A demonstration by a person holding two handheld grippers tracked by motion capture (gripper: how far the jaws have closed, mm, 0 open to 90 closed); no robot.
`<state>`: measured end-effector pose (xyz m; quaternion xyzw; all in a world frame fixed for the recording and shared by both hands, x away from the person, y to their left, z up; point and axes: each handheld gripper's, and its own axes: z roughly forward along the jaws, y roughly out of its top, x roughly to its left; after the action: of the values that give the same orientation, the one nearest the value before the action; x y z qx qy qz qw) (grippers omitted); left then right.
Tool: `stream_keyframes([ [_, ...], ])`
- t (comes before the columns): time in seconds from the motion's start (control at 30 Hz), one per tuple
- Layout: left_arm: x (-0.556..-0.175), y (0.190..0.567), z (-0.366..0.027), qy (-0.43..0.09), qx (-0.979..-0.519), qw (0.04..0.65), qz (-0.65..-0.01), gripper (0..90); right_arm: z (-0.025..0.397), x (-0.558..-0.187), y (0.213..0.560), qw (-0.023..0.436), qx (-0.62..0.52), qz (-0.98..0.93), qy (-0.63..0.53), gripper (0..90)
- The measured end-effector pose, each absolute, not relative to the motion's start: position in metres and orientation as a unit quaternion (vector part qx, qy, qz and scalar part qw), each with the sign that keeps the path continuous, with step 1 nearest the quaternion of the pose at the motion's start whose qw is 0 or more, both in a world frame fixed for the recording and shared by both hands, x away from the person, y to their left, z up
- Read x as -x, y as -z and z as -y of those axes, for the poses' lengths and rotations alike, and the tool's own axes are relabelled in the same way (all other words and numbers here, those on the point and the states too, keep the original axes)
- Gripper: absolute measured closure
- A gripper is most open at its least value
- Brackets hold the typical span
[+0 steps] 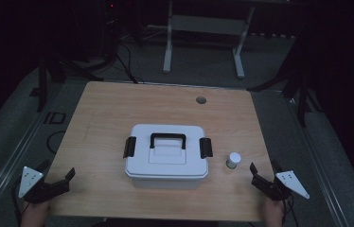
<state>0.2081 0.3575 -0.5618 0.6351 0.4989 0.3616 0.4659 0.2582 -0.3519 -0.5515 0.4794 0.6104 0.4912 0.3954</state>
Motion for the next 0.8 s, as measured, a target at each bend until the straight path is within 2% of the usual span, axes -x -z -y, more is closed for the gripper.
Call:
stream_keyframes([
  [0.13,-0.207,0.561,-0.36,-0.349,-0.653,0.457,-0.493,1.8,0.35,-0.258,0.552,0.396,-0.474,-0.617,-0.487,13.8],
  [0.23,-0.206,0.558,-0.362,-0.324,-0.678,0.453,-0.479,1.8,0.349,-0.258,0.552,0.396,-0.473,-0.618,-0.486,13.8],
  [0.27,-0.207,0.556,-0.365,-0.296,-0.694,0.451,-0.478,1.8,0.35,-0.258,0.552,0.394,-0.475,-0.617,-0.488,13.8],
  [0.3,-0.207,0.556,-0.365,-0.296,-0.694,0.451,-0.478,1.8,0.35,-0.258,0.552,0.394,-0.475,-0.617,-0.488,13.8],
  [0.33,-0.209,0.556,-0.367,-0.259,-0.717,0.432,-0.482,1.8,0.35,-0.259,0.552,0.392,-0.476,-0.617,-0.488,13.8],
  [0.43,-0.21,0.558,-0.368,-0.24,-0.737,0.409,-0.482,1.8,0.35,-0.259,0.552,0.39,-0.475,-0.62,-0.488,13.8],
  [0.47,-0.209,0.558,-0.368,-0.219,-0.76,0.396,-0.467,1.8,0.35,-0.259,0.552,0.39,-0.475,-0.621,-0.487,13.8],
  [0.7,-0.211,0.555,-0.367,-0.194,-0.798,0.344,-0.455,1.7,0.35,-0.259,0.552,0.389,-0.474,-0.622,-0.487,13.8],
  [0.8,-0.213,0.551,-0.369,-0.17,-0.822,0.303,-0.452,1.8,0.35,-0.259,0.552,0.389,-0.473,-0.623,-0.487,13.8],
])
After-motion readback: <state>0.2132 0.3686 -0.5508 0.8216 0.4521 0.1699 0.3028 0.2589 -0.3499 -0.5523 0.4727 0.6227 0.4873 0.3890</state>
